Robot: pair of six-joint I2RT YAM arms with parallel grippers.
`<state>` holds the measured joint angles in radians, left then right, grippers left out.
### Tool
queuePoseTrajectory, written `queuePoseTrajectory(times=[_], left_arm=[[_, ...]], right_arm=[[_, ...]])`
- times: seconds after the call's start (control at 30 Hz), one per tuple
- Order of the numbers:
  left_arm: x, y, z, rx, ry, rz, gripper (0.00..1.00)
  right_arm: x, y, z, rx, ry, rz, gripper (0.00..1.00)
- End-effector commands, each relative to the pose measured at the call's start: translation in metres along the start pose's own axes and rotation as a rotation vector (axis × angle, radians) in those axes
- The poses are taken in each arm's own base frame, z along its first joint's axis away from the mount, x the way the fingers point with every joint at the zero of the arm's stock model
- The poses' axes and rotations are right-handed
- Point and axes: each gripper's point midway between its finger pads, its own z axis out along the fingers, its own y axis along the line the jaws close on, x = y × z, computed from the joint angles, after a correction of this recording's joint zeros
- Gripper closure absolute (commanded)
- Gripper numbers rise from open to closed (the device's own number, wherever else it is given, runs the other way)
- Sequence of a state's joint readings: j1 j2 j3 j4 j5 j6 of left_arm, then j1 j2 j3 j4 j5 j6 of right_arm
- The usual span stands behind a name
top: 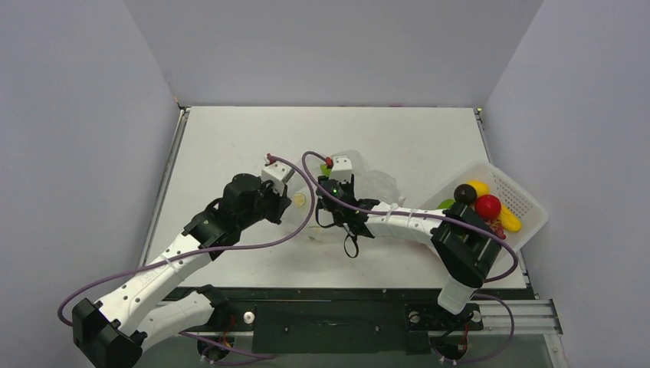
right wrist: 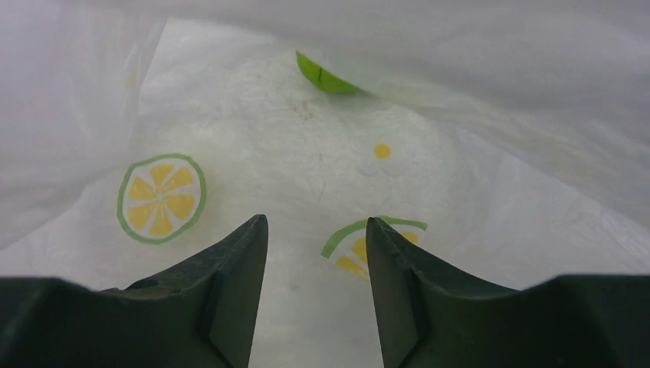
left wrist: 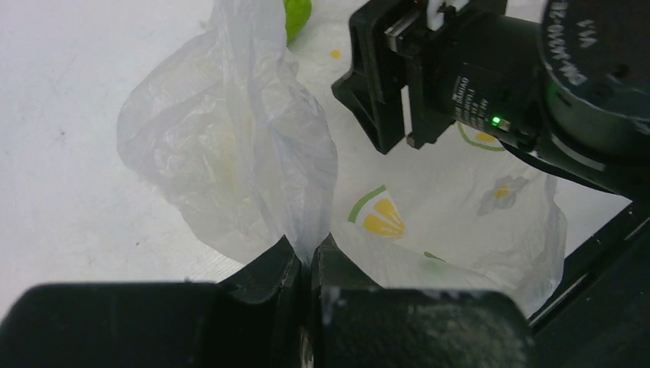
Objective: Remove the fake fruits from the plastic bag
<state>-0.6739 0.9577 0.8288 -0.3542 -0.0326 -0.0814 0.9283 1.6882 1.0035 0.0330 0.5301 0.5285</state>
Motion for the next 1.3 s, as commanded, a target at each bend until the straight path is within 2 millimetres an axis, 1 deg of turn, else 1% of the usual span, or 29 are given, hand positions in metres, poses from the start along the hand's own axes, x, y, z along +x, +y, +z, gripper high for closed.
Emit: queuePoseTrajectory(times=[0.0,0.13,0.23,0.27,0.3,0.33,0.37,0.4,0.47,0.57,0.6,0.63,0.67,0.7,0.73,0.77,0.8,0.83,0.87,0.9,0.97,1.0,1.03,1.1,1.13,1.17,1.2,1.23,1.27], left_arm=[[-0.018,-0.025,-0.005,0.139,-0.077,0.019,1.00],[-0.016,-0.040,-0.004,0.220,-0.068,0.034,1.00],[-0.010,-0.053,-0.003,0.283,-0.041,0.046,1.00],[-0.007,-0.055,-0.002,0.300,-0.027,0.050,1.00],[-0.005,-0.063,-0.003,0.337,-0.020,0.057,1.00],[-0.002,-0.067,-0.001,0.355,-0.001,0.058,1.00],[0.001,-0.073,-0.002,0.381,0.014,0.051,1.00],[0.002,-0.076,-0.002,0.391,0.032,0.039,1.00],[0.005,-0.082,-0.002,0.398,0.066,-0.022,1.00],[0.010,-0.091,-0.009,0.412,0.135,-0.162,1.00],[0.016,-0.097,-0.014,0.419,0.158,-0.226,1.00],[0.023,-0.110,-0.020,0.452,0.176,-0.235,1.00],[0.034,-0.114,-0.025,0.432,0.184,-0.273,1.00],[0.044,-0.135,-0.036,0.474,0.201,-0.253,1.00],[0.060,-0.149,-0.045,0.478,0.214,-0.269,1.00],[0.063,-0.153,-0.051,0.481,0.203,-0.286,1.00],[0.077,-0.158,-0.053,0.472,0.229,-0.324,1.00],[0.086,-0.157,-0.055,0.472,0.233,-0.345,1.00],[0.085,-0.158,-0.056,0.472,0.226,-0.381,1.00],[0.089,-0.155,-0.057,0.467,0.216,-0.390,1.00],[0.093,-0.139,-0.054,0.379,0.205,-0.386,1.00],[0.089,-0.121,-0.047,0.279,0.169,-0.378,1.00],[0.089,-0.097,-0.045,0.148,0.159,-0.366,1.00],[0.082,-0.067,-0.044,-0.014,0.151,-0.369,1.00],[0.078,-0.057,-0.043,-0.060,0.143,-0.378,1.00],[0.072,-0.050,-0.043,-0.091,0.134,-0.370,1.00],[0.067,-0.048,-0.042,-0.099,0.121,-0.371,1.00],[0.057,-0.050,-0.040,-0.083,0.092,-0.362,1.00],[0.052,-0.052,-0.038,-0.069,0.078,-0.358,1.00]], right_arm=[[-0.038,-0.005,0.013,0.055,-0.110,0.166,0.53],[-0.035,-0.011,0.023,0.037,-0.100,0.238,0.53],[-0.026,-0.016,0.029,0.028,-0.074,0.264,0.52],[-0.025,-0.019,0.031,0.033,-0.072,0.271,0.50],[-0.021,-0.021,0.031,0.032,-0.063,0.274,0.48],[-0.021,-0.022,0.033,0.026,-0.067,0.283,0.48],[-0.017,-0.024,0.032,0.016,-0.055,0.286,0.46],[-0.018,-0.024,0.032,0.006,-0.060,0.295,0.45],[-0.012,-0.025,0.030,-0.010,-0.048,0.290,0.42],[-0.007,-0.026,0.025,-0.034,-0.029,0.264,0.40],[0.000,-0.026,0.022,-0.046,-0.021,0.256,0.39],[-0.003,-0.023,0.015,-0.065,-0.032,0.250,0.38],[0.005,-0.023,0.011,-0.079,-0.029,0.244,0.37],[0.003,-0.019,0.004,-0.103,-0.041,0.243,0.37],[0.009,-0.021,0.001,-0.107,-0.041,0.243,0.37],[0.008,-0.020,-0.003,-0.112,-0.050,0.250,0.35],[0.014,-0.024,-0.004,-0.100,-0.045,0.259,0.34],[0.014,-0.025,-0.004,-0.099,-0.049,0.266,0.32],[0.018,-0.026,-0.003,-0.101,-0.042,0.268,0.32],[0.017,-0.026,-0.001,-0.103,-0.044,0.271,0.32],[0.016,-0.020,0.001,-0.129,-0.044,0.269,0.31],[0.016,-0.014,0.002,-0.157,-0.038,0.261,0.31],[0.013,-0.010,0.002,-0.178,-0.046,0.266,0.31],[0.008,0.007,0.001,-0.263,-0.034,0.271,0.30],[0.009,0.010,0.004,-0.278,-0.021,0.277,0.29],[0.006,0.017,0.004,-0.316,-0.018,0.289,0.29],[0.009,0.018,0.007,-0.323,-0.010,0.303,0.30],[0.006,0.023,0.006,-0.351,-0.017,0.313,0.30],[0.003,0.025,0.007,-0.365,-0.026,0.330,0.30]])
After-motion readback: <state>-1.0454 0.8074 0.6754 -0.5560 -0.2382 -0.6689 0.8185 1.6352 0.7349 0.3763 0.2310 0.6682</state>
